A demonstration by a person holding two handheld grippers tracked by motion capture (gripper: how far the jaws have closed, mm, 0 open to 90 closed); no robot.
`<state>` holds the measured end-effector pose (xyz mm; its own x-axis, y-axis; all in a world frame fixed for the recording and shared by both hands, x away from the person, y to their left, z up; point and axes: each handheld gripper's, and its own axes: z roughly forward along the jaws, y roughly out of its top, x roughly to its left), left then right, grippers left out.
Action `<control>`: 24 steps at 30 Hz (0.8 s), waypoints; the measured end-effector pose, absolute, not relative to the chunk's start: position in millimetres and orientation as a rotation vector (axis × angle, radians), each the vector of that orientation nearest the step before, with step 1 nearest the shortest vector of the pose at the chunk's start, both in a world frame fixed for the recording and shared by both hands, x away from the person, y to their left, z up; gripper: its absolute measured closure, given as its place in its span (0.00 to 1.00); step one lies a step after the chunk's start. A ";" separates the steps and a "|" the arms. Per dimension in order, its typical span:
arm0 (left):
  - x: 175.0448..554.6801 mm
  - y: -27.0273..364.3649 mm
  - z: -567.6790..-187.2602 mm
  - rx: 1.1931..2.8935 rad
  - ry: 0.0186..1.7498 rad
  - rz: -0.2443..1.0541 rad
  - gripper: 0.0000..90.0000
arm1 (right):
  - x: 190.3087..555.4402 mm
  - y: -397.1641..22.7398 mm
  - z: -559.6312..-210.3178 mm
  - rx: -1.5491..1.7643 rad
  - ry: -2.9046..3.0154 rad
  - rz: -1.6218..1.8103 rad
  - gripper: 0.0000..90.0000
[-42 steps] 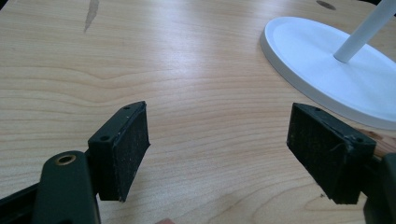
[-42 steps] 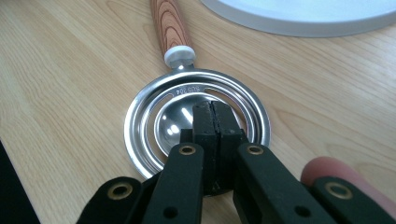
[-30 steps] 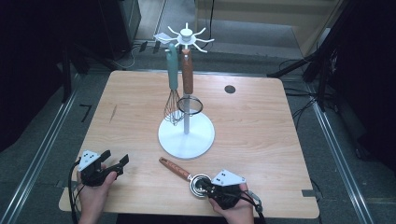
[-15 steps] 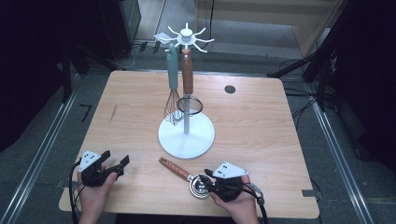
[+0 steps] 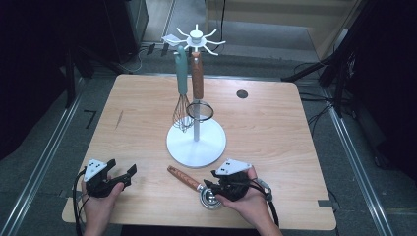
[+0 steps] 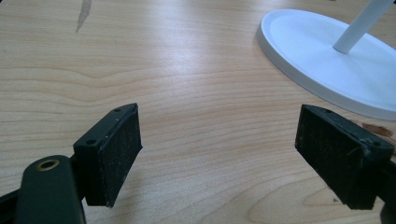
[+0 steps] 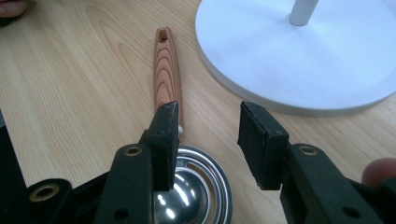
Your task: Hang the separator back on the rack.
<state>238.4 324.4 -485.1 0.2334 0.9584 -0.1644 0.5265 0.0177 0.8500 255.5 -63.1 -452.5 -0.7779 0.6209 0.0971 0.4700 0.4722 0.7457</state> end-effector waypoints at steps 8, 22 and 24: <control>238.1 324.0 -485.0 1.632 1.413 0.625 0.16 | 266.6 -51.9 -444.8 0.936 2.593 1.144 0.65; 238.2 324.3 -485.0 1.633 1.411 0.622 0.16 | 281.9 -31.2 -439.8 0.935 2.719 1.030 0.63; 238.3 324.2 -485.0 1.633 1.411 0.623 0.16 | 284.0 -28.5 -439.4 0.939 2.741 0.999 0.63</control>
<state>238.3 324.2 -485.0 0.2339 0.9586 -0.1623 0.5253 0.0159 0.8508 284.0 -28.5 -439.4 -0.8094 0.5725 0.1306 0.5223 0.6002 0.6057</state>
